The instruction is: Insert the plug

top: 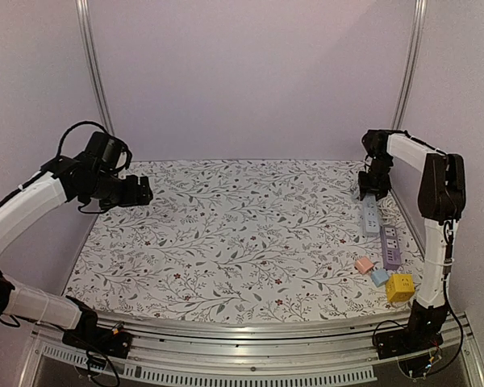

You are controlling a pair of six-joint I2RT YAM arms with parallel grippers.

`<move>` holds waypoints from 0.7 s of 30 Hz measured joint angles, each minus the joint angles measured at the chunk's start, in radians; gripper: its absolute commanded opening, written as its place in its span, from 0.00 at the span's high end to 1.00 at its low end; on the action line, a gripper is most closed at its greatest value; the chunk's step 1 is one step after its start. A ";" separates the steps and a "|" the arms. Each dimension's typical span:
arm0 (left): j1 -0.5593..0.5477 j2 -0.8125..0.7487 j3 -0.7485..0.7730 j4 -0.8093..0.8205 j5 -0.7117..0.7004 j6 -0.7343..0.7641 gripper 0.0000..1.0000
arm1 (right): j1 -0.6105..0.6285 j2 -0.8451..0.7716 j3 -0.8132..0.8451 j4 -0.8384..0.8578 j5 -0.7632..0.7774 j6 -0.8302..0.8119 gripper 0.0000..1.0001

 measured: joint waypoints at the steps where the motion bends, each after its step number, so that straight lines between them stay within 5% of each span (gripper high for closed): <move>1: 0.000 0.000 0.002 0.000 0.000 0.000 0.08 | 0.000 0.002 0.024 -0.004 -0.005 0.000 0.82; 14: 0.000 -0.055 0.005 -0.012 0.000 -0.013 0.08 | 0.013 -0.001 0.135 -0.045 -0.194 0.068 0.86; 21: 0.000 -0.066 0.005 -0.014 0.003 -0.027 0.08 | 0.130 -0.033 0.135 -0.042 -0.304 0.144 0.86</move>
